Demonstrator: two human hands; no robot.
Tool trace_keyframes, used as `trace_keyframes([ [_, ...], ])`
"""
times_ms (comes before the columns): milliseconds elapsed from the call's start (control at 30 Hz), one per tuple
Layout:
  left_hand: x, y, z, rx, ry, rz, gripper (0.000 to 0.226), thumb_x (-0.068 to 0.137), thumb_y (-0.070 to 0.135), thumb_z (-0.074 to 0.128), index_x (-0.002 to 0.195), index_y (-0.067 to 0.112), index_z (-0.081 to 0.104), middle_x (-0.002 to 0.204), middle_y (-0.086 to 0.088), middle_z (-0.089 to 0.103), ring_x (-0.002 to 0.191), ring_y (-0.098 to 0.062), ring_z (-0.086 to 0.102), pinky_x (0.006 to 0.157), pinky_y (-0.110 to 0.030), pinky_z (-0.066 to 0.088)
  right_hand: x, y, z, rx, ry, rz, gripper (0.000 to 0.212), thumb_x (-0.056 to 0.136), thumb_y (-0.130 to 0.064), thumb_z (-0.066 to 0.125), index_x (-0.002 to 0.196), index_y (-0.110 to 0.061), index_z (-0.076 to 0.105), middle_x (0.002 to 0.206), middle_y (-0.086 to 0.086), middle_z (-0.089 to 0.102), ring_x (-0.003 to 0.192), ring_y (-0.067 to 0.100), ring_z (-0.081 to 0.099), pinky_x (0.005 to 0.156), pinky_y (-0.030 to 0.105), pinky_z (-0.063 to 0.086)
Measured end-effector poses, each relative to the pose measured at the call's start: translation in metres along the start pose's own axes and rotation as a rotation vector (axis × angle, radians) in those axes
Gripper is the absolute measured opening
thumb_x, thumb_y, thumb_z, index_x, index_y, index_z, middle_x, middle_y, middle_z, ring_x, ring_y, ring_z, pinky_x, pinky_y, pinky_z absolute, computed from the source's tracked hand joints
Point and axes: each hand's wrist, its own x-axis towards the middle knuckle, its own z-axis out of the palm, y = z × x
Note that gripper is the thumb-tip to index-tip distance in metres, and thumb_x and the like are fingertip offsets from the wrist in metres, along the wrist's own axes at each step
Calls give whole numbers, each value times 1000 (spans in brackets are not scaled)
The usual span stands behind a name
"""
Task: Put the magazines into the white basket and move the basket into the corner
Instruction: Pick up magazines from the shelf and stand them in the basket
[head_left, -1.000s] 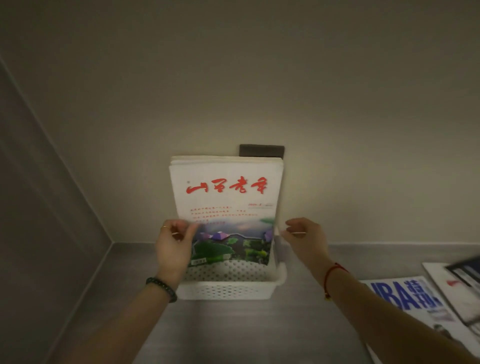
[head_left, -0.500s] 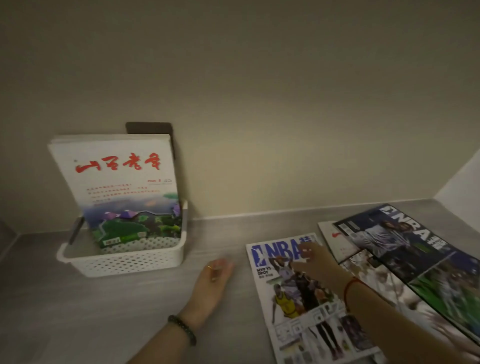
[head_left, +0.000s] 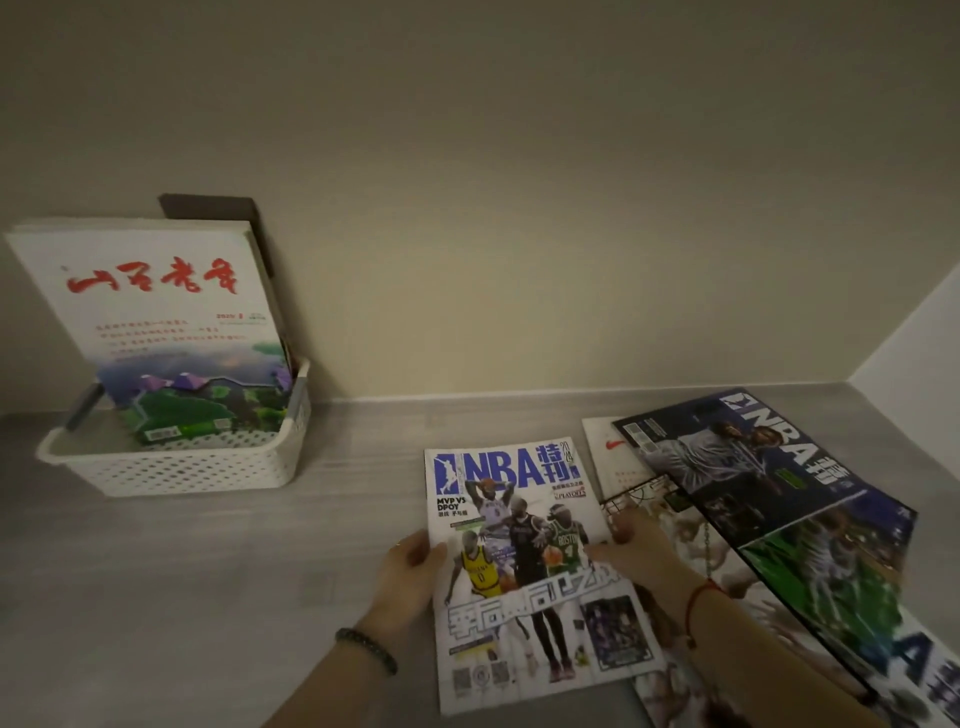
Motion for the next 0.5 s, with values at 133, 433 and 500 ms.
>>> trace_keyframes([
  [133,-8,-7,1,-100,-76,-68,21,89,5,50,109,9,56,97,-15,69,80,-27,70,70,-42,58,0,3,2,13,-81,27,22,78,-14,64,98,-7,61,87,6,64,75,16,59,54,18,41],
  [433,-13,3,-17,-250,-85,25,19,89,3,49,98,20,50,77,-8,74,59,-18,71,47,-27,55,-5,-9,5,59,-145,65,23,80,-10,64,100,2,63,100,18,70,85,28,65,75,35,55],
  [500,-12,12,-31,-251,-69,81,20,89,2,47,95,21,50,61,-2,74,53,-14,69,42,-22,52,-10,-18,8,127,-131,42,11,80,-4,63,90,0,63,101,24,68,90,34,65,85,45,53],
])
